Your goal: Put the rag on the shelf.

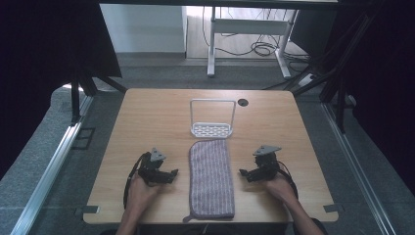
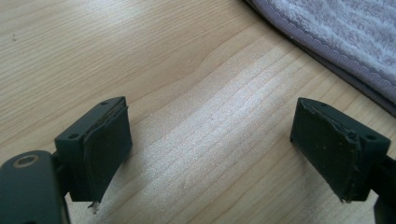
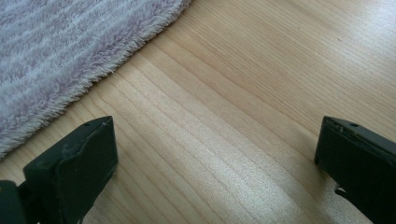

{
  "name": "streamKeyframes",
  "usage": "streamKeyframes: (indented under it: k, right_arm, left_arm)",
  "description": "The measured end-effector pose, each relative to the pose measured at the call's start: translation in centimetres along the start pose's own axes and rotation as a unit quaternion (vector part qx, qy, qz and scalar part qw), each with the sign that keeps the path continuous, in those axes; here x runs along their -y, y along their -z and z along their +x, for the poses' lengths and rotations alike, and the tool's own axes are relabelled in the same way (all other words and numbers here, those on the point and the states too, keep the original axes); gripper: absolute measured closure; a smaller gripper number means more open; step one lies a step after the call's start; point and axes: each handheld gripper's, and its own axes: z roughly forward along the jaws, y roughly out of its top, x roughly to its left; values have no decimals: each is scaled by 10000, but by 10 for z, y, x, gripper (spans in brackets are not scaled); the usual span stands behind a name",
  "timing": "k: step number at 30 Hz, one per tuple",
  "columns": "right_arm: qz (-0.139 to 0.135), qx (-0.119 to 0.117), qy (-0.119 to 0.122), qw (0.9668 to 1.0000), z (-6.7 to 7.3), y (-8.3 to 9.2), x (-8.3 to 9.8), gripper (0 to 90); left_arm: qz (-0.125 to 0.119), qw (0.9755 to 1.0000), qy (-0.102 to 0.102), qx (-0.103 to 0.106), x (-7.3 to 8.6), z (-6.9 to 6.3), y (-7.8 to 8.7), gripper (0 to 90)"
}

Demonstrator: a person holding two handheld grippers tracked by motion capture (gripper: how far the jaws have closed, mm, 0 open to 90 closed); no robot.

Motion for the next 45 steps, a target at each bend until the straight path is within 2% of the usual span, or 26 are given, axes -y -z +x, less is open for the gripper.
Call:
streamKeyframes:
  k: [17,23,25,27,30,34,42,43,45]
  right_arm:
    - [10,27,-10,10000,1,0,0,0]
    - [124,61,-75,9999,2,1,-2,0]
    - [152,58,-85,9998,2,2,-3,26]
    - [173,5,-135,9998,1,5,-4,72]
    - [198,-82,-268,9994,-1,7,-5,97]
    - [130,-141,-312,9993,-4,11,-9,109]
    - [49,-310,-475,9984,-8,16,-19,114]
    - [55,-348,-464,9983,-8,15,-23,143]
    - [43,-349,-435,9984,-8,15,-25,144]
  left_arm:
    - [0,10000,5,-7,0,0,0,117]
    - [7,10000,-8,12,-1,0,0,107]
    - [-17,10000,21,5,0,0,0,118]
    - [-30,10000,22,41,0,1,0,127]
    - [-63,9998,70,150,-1,1,0,139]
    - [-97,9995,87,272,-4,0,1,156]
    - [-178,9992,-111,351,-17,-4,2,174]
    - [-174,9991,-146,350,-20,-4,1,184]
    - [-181,9990,-210,341,-24,-5,0,187]
